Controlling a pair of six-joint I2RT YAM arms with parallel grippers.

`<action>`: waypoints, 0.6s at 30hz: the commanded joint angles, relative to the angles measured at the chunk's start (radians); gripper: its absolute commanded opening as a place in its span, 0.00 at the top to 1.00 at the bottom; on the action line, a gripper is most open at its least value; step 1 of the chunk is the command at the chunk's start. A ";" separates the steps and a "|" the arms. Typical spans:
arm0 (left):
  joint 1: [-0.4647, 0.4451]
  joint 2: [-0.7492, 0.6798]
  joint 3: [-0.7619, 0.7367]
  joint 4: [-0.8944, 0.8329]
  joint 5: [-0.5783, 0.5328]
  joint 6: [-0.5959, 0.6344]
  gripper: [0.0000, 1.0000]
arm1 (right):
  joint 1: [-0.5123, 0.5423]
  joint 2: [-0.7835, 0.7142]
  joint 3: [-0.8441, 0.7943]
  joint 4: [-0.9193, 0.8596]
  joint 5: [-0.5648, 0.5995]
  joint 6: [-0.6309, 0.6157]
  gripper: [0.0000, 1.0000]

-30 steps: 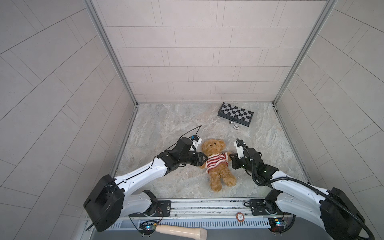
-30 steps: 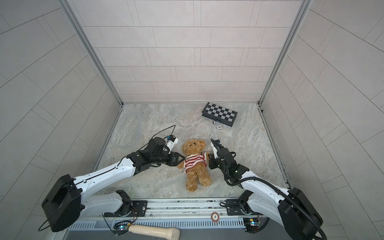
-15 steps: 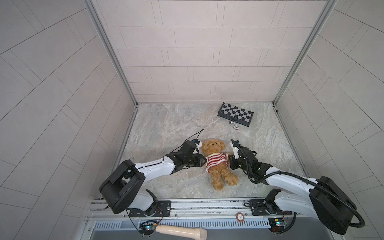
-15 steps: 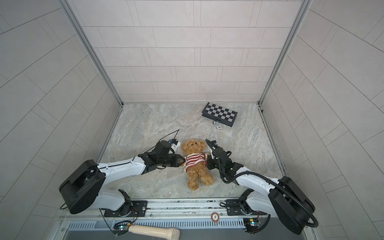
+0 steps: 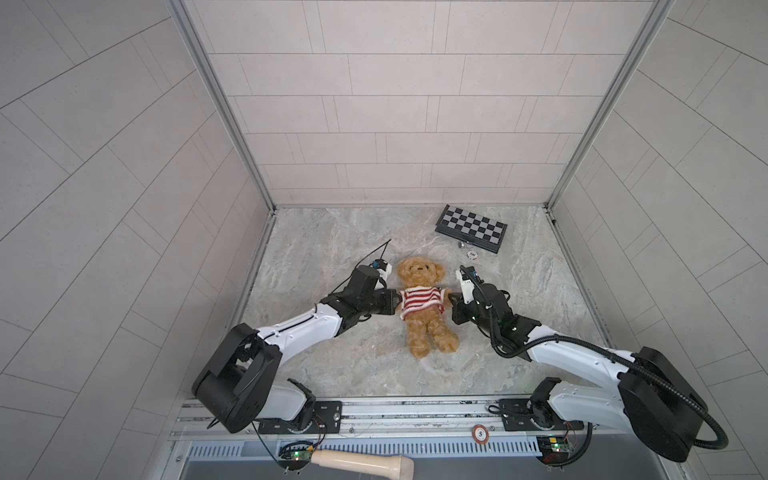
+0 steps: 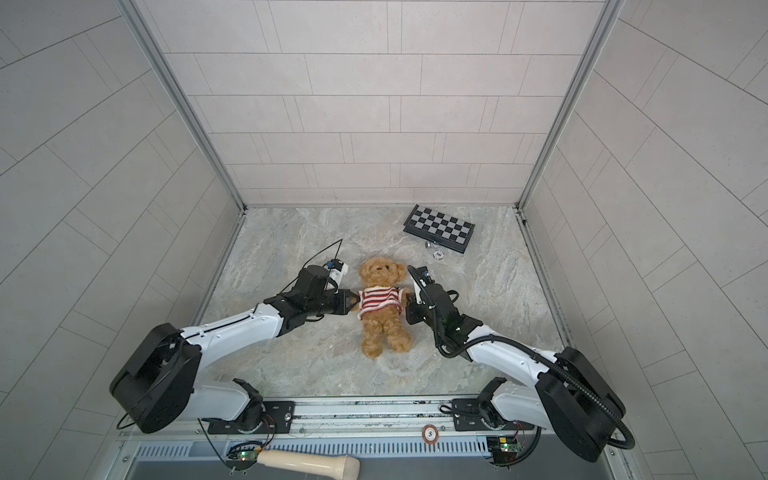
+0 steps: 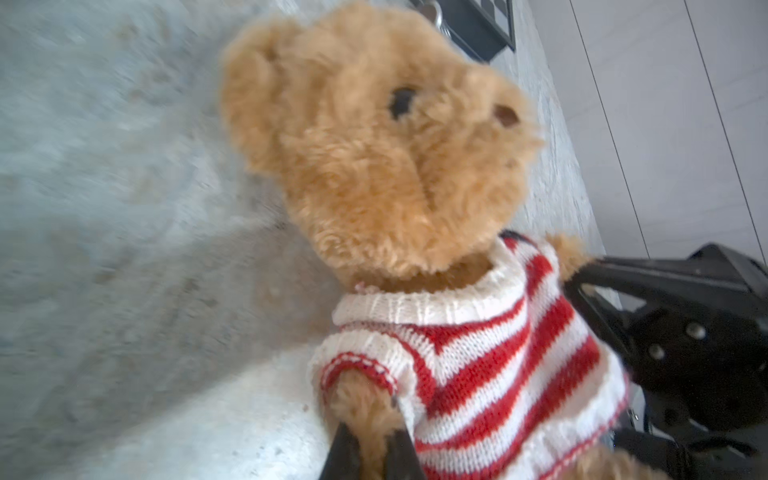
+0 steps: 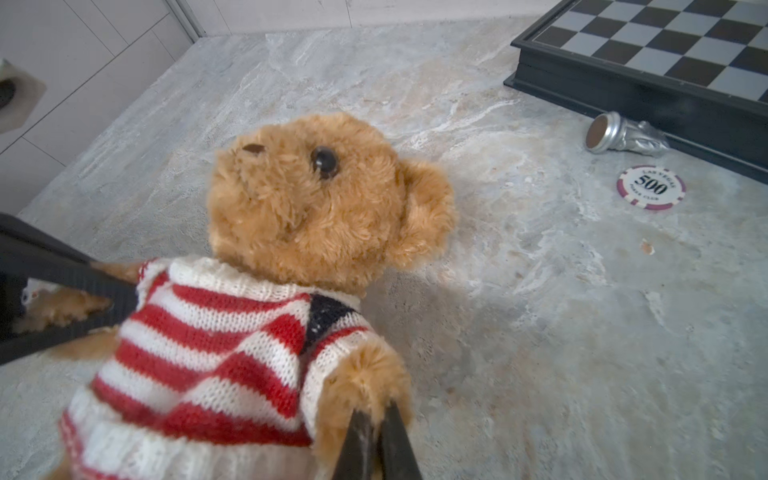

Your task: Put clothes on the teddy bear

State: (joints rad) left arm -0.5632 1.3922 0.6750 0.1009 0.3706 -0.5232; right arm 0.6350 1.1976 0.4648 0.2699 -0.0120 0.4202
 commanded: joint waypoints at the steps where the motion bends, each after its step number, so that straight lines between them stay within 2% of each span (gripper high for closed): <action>1: 0.012 0.042 0.036 -0.004 -0.086 0.057 1.00 | 0.006 0.041 -0.009 0.050 -0.002 0.026 1.00; 4: 0.012 0.083 0.003 0.071 -0.129 0.031 0.99 | 0.005 0.057 -0.037 0.098 0.012 0.052 1.00; 6: 0.010 0.105 -0.004 0.091 -0.128 0.027 0.94 | 0.003 0.073 -0.033 0.099 0.012 0.042 0.99; 8: 0.009 0.112 -0.009 0.100 -0.120 0.020 0.85 | -0.001 0.093 -0.014 0.083 0.007 0.023 0.93; 11: 0.011 0.064 -0.009 0.063 -0.137 0.018 0.58 | -0.017 0.092 0.004 0.063 0.009 0.024 0.78; 14: 0.011 -0.056 -0.015 -0.024 -0.227 0.043 0.13 | -0.032 0.035 0.005 0.038 0.020 0.021 0.62; 15: 0.011 -0.103 -0.022 -0.060 -0.271 0.052 0.01 | -0.037 0.007 0.002 0.016 0.039 0.018 0.55; 16: 0.011 -0.143 -0.029 -0.086 -0.310 0.057 0.00 | -0.042 -0.020 0.000 -0.003 0.062 0.017 0.48; 18: 0.011 -0.241 -0.055 -0.140 -0.398 0.073 0.00 | -0.068 -0.094 -0.016 -0.040 0.100 0.000 0.25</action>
State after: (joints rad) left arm -0.5549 1.2526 0.6502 0.0605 0.1223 -0.4885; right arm 0.5884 1.1900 0.4454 0.2790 0.0181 0.4316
